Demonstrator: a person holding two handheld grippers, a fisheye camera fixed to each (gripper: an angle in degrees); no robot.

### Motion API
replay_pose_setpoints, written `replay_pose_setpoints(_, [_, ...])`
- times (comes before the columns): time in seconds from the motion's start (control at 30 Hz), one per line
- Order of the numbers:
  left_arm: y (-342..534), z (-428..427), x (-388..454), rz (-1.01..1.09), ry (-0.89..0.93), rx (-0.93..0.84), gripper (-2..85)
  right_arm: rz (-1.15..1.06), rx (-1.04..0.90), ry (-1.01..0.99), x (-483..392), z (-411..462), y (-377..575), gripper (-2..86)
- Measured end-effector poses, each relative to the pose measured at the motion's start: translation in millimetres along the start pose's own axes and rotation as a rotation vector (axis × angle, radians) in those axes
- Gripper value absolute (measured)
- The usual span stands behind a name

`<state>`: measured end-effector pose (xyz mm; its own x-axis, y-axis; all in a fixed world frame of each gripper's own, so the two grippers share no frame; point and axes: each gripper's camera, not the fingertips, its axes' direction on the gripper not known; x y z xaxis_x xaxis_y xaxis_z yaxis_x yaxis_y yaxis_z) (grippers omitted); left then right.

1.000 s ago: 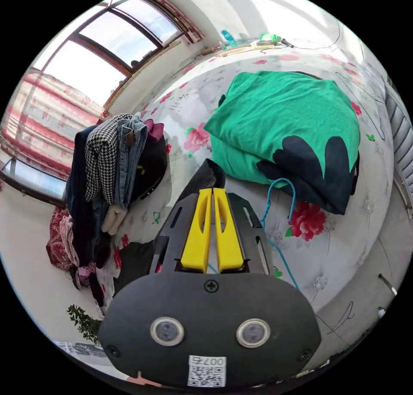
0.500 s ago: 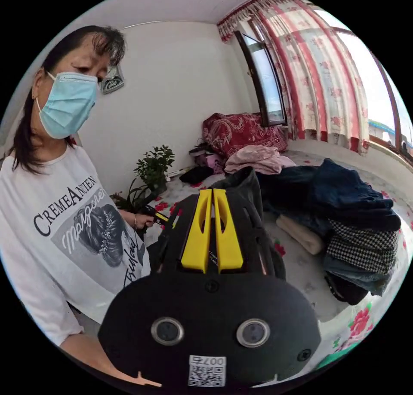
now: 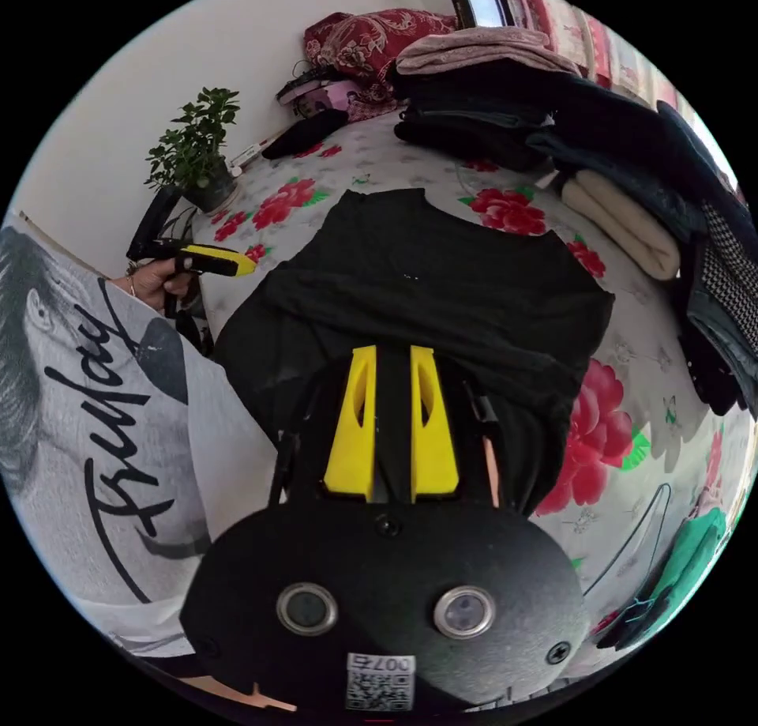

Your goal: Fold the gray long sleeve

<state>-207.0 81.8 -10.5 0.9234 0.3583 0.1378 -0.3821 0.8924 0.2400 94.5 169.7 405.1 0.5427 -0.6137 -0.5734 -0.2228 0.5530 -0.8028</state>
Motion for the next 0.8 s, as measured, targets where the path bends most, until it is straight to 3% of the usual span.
replay_pose_setpoints(0.13, [-8.8, 13.5, 18.0, 0.126, -0.02, -0.065, 10.0, 0.13, -0.008, 0.136, 33.3, 5.7, -7.6, 3.0])
replay_pose_setpoints(0.37, [-38.9, 50.2, 24.6, 0.146, -0.093, -0.253, -0.4, 0.09, -0.149, 0.18, 43.7, 55.5, -28.0, 1.2])
replay_pose_setpoints(0.43, [-45.6, 39.9, 19.2, 0.104, -0.024, -0.256, -0.7, 0.091, -0.182, 0.178, 45.5, 54.1, -28.6, 0.5])
replay_pose_setpoints(0.67, [-29.8, -0.3, -40.9, -0.328, 0.35, -0.181, -0.7, 0.044, -0.184, 0.143, 45.8, 44.6, -11.0, -0.2])
replay_pose_setpoints(0.8, [-7.5, 20.1, -38.7, -0.326, 0.313, -0.237, 2.0, 0.055, -0.257, 0.13, 49.9, 58.5, -5.8, 0.0])
